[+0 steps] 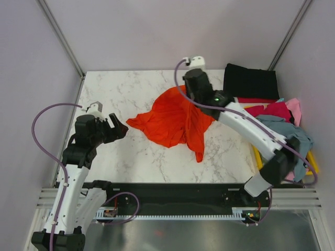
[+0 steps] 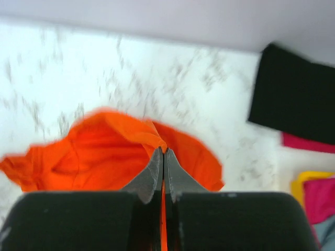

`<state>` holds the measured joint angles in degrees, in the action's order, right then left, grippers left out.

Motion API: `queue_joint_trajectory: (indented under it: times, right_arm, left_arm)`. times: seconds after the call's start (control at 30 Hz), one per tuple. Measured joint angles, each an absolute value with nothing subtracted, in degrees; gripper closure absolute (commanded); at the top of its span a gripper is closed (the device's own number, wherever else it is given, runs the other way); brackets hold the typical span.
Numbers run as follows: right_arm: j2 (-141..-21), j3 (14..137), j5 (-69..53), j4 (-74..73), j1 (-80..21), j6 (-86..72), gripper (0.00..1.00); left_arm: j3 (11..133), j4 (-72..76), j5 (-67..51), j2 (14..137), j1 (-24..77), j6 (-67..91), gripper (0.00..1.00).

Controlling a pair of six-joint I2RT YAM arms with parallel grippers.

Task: Fold and stack the t-shirts
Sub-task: Flatten the tshirt out

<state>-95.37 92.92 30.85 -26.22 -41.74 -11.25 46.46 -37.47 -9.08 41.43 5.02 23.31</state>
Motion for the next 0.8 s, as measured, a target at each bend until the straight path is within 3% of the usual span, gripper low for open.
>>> queue_joint_trajectory:
  times: [0.13,0.23,0.53,0.8]
  right_arm:
    - [-77.6,84.4,35.8,-23.2,-38.4,-10.3,1.0]
    - [-71.3,78.3,36.9,-22.7,-35.3,-10.4,1.0]
    - [-75.1,67.9,31.6,-25.4,-32.0,-10.9,1.0]
    - [-74.9,66.8,27.1,-24.7,-32.0,-12.2,1.0]
  left_arm:
    - [46.5,-36.0,-9.1,46.1,5.0,24.2,0.13]
    - [46.5,-33.0,-10.0,53.7,5.0,26.7,0.12]
    - [48.1,-22.0,-10.4,77.2,5.3,32.9,0.14]
    - [58.7,-15.7,-7.8,92.3,6.0,34.2,0.19]
